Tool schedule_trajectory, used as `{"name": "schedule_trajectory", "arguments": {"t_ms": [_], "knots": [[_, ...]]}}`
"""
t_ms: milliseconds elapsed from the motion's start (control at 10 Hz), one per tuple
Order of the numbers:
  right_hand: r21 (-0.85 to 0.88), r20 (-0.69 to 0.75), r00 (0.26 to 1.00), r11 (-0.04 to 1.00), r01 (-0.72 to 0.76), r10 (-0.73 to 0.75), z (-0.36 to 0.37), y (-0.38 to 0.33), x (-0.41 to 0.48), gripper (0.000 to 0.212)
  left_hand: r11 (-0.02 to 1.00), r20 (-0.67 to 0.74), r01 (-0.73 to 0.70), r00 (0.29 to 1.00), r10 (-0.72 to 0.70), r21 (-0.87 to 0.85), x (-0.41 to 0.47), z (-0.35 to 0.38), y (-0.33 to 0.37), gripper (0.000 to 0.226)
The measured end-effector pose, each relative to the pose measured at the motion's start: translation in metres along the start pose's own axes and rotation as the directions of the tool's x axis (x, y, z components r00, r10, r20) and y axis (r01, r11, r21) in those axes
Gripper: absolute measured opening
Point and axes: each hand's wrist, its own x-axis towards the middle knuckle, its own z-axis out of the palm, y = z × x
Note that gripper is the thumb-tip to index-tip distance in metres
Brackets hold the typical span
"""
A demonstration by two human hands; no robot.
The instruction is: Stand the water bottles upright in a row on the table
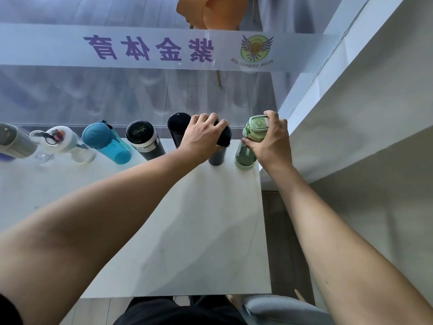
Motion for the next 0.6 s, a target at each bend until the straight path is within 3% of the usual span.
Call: {"name": "schedule_trajectory", "arguments": {"t_ms": [200, 400, 500, 600], "knots": [[-0.012, -0.018, 1.0, 1.0, -0.019, 0.019, 0.004, -0.002, -0.002, 0.086, 1.0, -0.016, 0.023, 1.0, -0.023, 0.012, 0.002, 0.0, 0.004, 0.061], [-0.036, -0.033, 0.999, 0.999, -0.004, 0.002, 0.001, -0.005, -0.007, 0.099, 1.0, -0.036, 0.003, 0.999, -0.002, 0.015, -0.006, -0.001, 0.004, 0.067], [-0.066, -0.065, 0.996, 0.996, 0.057, -0.061, -0.003, -0.01, -0.009, 0.098, 1.0, -0.053, -0.017, 0.998, 0.017, 0.01, -0.014, -0.007, 0.0, 0.07], [-0.03, -0.137, 0.978, 0.987, 0.155, -0.158, -0.01, -0.027, -0.019, 0.081, 0.996, -0.13, 0.042, 0.99, -0.052, -0.081, -0.036, -0.023, -0.005, 0.064]]}}
